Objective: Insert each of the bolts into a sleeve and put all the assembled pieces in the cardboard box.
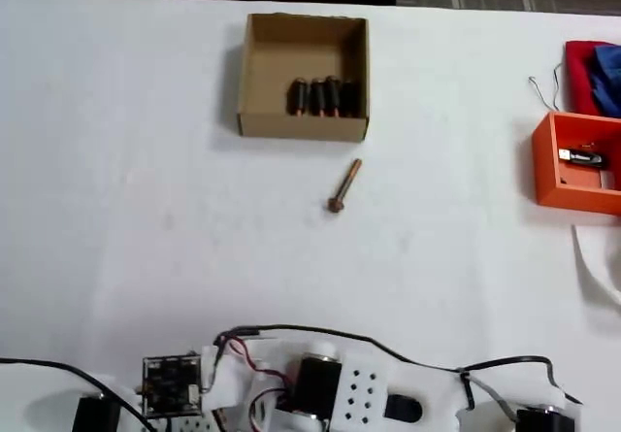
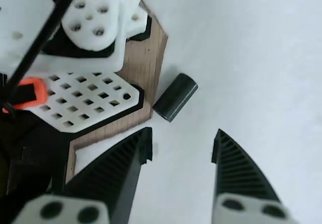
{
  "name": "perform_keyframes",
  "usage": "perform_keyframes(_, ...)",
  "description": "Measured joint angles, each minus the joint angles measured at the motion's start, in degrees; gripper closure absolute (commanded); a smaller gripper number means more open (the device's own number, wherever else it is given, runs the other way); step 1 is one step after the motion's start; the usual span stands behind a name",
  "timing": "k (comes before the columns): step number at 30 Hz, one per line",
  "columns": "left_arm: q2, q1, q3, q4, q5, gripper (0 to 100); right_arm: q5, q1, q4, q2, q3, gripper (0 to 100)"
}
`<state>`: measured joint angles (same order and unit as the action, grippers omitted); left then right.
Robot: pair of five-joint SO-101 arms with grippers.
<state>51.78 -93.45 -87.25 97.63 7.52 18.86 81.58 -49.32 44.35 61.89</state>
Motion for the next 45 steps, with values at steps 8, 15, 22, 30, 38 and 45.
perform_keyframes(8, 0.0, -0.8, 0.0, -0.7, 0.0, 78, -1.9, -0.3, 2.3, -9.9, -1.2, 81.5)
perform_keyframes(15, 0.0, -0.8, 0.0, -0.7, 0.0, 78, -1.9, -9.4, 9.7, -15.3, -2.3, 81.5)
perform_keyframes(22, 0.0, -0.8, 0.0, -0.7, 0.0, 78, -11.3, -10.6, 10.5, -16.4, -7.9, 81.5)
perform_keyframes(30, 0.0, -0.8, 0.0, -0.7, 0.0, 78, -18.5, -10.6, 0.8, -29.7, -20.0, 81.3)
perform_keyframes(38, 0.0, -0.8, 0.0, -0.7, 0.0, 78, -21.4, -9.2, -10.7, -37.0, -34.4, 81.3)
perform_keyframes(45, 0.0, -0.8, 0.0, -0.7, 0.0, 78, -21.5, -5.1, -13.9, -37.0, -35.0, 81.3)
